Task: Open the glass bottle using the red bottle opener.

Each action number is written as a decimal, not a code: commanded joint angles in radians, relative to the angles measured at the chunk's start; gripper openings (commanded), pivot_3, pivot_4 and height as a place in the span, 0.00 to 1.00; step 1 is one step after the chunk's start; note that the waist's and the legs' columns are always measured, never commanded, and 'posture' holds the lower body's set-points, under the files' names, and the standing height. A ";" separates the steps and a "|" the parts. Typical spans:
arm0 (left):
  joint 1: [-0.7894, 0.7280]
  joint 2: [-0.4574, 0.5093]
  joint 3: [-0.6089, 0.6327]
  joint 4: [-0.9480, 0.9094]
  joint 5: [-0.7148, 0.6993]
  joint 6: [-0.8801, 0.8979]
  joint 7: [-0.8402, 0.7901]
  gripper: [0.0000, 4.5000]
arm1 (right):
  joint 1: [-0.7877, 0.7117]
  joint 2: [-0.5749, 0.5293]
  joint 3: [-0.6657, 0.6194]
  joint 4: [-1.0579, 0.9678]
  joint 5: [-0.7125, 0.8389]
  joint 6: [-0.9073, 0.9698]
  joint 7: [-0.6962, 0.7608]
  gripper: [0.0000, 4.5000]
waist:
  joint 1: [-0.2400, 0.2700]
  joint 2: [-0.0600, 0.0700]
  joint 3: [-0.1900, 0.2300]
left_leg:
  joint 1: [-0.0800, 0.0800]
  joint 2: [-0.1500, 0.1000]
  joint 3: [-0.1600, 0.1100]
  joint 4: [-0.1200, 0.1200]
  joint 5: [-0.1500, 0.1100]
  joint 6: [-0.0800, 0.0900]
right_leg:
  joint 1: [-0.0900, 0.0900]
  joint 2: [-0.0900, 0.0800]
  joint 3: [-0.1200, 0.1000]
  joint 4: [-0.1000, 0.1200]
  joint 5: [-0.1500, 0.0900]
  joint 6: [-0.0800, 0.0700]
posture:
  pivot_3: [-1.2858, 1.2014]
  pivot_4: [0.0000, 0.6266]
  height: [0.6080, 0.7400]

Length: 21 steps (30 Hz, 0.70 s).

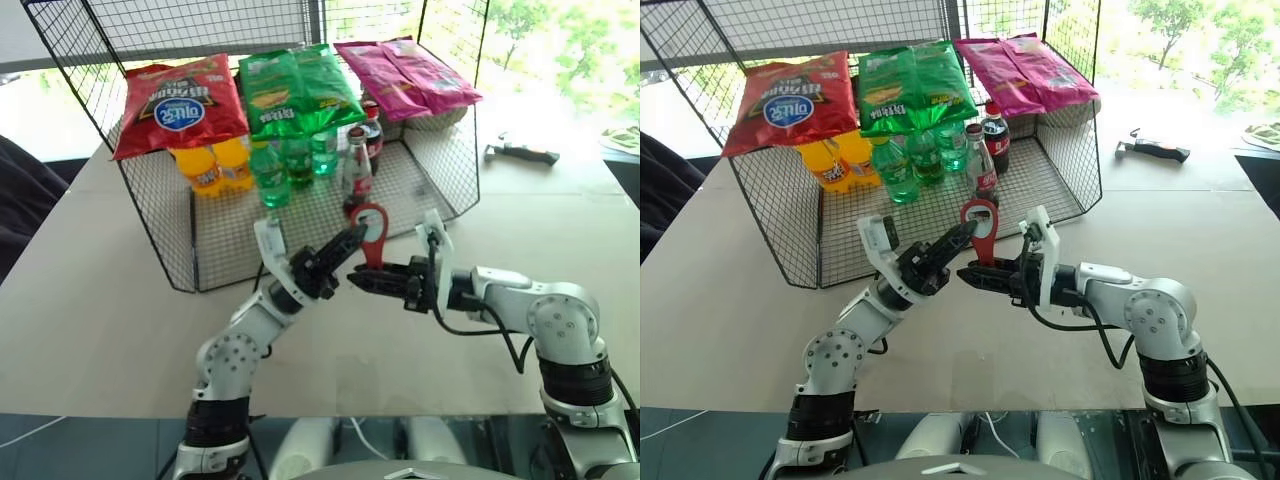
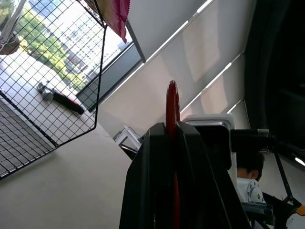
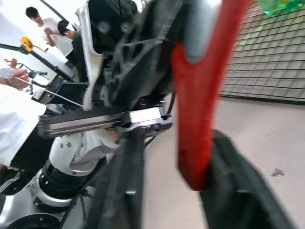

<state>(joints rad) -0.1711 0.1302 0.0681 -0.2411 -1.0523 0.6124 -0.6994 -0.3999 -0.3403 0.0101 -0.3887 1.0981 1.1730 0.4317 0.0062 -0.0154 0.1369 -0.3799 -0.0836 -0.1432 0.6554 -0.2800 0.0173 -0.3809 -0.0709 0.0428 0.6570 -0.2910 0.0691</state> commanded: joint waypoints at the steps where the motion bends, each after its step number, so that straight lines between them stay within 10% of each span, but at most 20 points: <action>1: 0.007 0.003 0.001 -0.002 0.018 -0.006 0.005 0.00 | -0.017 0.013 0.007 -0.040 0.028 -0.015 0.017 0.01 | -0.003 0.000 0.000 | 0.000 0.000 0.000 0.000 0.000 0.000 | 0.000 0.000 0.000 0.000 0.000 0.000 | 0.52 0.24 1.00; 4: 0.016 0.005 -0.009 -0.007 0.023 -0.005 -0.003 0.00 | -0.022 0.019 -0.001 -0.033 0.033 -0.018 0.013 0.01 | -0.007 0.000 0.000 | 0.000 0.000 0.000 0.000 0.000 0.000 | 0.000 0.000 0.000 0.000 0.000 0.000 | 0.52 0.24 1.00; 16: 0.034 0.019 -0.005 -0.037 0.096 -0.061 -0.012 0.99 | 0.029 -0.003 -0.030 0.014 -0.110 -0.112 -0.057 0.00 | -0.015 0.000 0.000 | 0.000 0.000 0.000 -0.001 0.000 0.000 | 0.000 0.000 0.000 0.000 0.000 0.000 | 0.52 0.24 1.00; 21: 0.001 0.040 -0.027 -0.008 0.346 -0.270 0.019 0.99 | 0.060 -0.003 -0.067 0.074 -0.325 -0.302 -0.150 0.00 | -0.014 0.000 0.000 | 0.000 0.000 0.000 -0.001 0.000 0.000 | 0.000 0.000 0.000 0.000 0.000 0.000 | 0.52 0.24 1.00</action>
<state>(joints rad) -0.1427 0.1715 0.0572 -0.2434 -0.7962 0.4356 -0.6938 -0.3340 -0.3499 -0.0301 -0.3013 0.8371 0.9631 0.3086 -0.0075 -0.0151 0.1371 -0.3800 -0.0841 -0.1427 0.6545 -0.2800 0.0172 -0.3810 -0.0711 0.0434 0.6567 -0.2910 0.0691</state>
